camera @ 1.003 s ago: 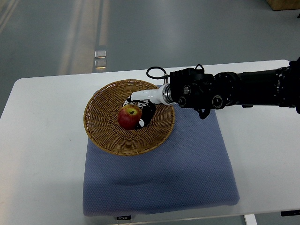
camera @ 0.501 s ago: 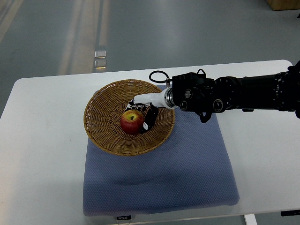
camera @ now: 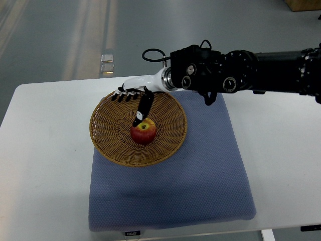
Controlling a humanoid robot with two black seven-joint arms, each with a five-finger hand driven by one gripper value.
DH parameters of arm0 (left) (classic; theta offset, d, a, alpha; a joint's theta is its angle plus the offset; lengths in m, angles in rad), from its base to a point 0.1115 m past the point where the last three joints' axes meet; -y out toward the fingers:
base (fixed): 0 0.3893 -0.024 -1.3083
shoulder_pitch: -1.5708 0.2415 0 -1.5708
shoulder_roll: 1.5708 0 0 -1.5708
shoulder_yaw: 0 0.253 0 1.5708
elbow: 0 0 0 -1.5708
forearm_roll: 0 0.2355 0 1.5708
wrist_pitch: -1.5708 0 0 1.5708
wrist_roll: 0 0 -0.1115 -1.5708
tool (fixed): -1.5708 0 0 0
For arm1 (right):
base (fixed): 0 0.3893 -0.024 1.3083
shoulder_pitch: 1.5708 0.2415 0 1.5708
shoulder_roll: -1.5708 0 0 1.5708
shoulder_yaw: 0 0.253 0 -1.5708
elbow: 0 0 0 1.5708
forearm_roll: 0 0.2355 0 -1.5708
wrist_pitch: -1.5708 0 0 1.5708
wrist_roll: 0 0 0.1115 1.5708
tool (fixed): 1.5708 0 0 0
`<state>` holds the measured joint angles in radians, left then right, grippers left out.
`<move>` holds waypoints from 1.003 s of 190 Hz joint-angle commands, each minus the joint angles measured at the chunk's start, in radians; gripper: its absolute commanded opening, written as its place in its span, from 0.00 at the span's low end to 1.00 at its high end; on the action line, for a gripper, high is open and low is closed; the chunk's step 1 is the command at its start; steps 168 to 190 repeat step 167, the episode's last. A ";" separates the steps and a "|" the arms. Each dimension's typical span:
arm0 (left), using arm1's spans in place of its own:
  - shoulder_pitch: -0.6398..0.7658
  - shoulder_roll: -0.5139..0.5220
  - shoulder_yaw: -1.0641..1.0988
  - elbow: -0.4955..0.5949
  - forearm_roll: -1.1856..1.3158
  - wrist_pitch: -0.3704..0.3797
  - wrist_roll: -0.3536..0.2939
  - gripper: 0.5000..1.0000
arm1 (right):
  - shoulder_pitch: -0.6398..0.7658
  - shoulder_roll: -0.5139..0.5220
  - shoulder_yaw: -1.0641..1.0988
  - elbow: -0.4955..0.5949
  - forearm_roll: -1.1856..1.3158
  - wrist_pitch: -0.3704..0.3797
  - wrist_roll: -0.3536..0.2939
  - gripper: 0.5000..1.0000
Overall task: Place red apple in basket with right hand
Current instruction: 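Open the right hand to release the apple and lift away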
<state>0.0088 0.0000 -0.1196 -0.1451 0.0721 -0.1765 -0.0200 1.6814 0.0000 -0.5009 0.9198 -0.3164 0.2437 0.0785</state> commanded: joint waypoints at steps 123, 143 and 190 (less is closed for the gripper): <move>-0.001 0.000 0.002 -0.002 0.002 0.000 0.000 1.00 | -0.755 -0.179 1.141 -0.372 0.361 -0.017 0.046 0.85; -0.001 0.000 0.002 -0.002 0.002 0.000 0.000 1.00 | -0.805 -0.130 1.197 -0.415 0.362 -0.017 0.113 0.85; 0.000 0.000 0.002 -0.002 0.000 0.000 0.000 1.00 | -0.838 -0.106 1.202 -0.426 0.362 -0.018 0.147 0.85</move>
